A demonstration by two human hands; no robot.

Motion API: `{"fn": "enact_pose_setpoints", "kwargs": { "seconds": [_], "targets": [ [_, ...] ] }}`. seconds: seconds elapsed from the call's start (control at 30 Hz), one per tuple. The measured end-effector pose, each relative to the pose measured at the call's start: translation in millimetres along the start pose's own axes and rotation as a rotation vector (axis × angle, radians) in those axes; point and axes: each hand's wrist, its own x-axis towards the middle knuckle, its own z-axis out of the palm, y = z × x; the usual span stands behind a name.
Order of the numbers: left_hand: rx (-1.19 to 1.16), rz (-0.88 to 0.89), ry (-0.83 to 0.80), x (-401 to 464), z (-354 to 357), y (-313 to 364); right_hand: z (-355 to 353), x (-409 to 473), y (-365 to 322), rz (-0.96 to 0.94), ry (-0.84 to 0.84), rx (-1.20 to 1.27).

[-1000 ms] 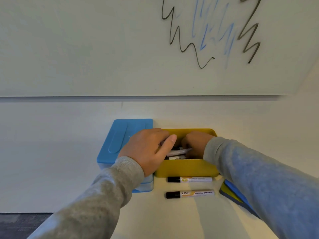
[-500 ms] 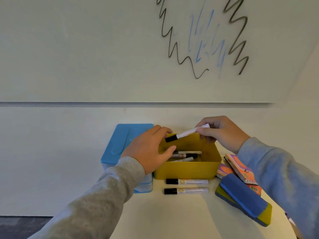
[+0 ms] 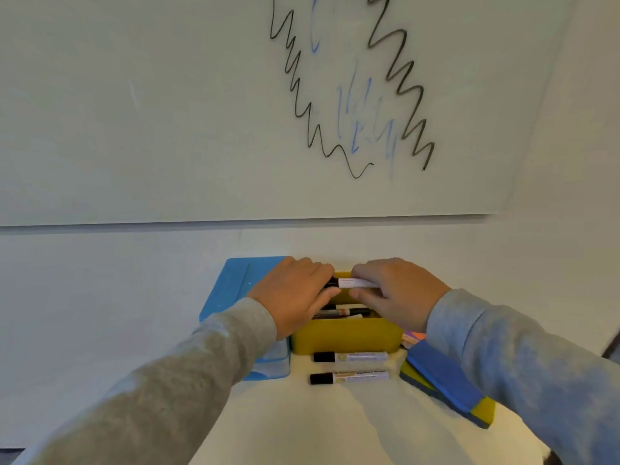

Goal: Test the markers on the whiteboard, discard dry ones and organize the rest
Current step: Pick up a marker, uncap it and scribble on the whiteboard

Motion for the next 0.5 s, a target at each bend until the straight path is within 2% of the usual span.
{"fn": "enact_pose_setpoints", "kwargs": {
  "seconds": [0.1, 0.2, 0.4, 0.5],
  "targets": [
    [0.098, 0.127, 0.098, 0, -17, 0, -15, -4, 3, -0.082, 0.030, -0.269],
    [0.135, 0.194, 0.275, -3, -37, 0, -33, -6, 4, -0.167, 0.084, -0.378],
    [0.171, 0.177, 0.372, -4, -74, -5, -62, 11, 1, -0.298, 0.305, -0.489],
    [0.142, 0.125, 0.311, -7, -83, -9, -69, 22, -4, -0.329, 0.306, -0.528]
  ]
}}
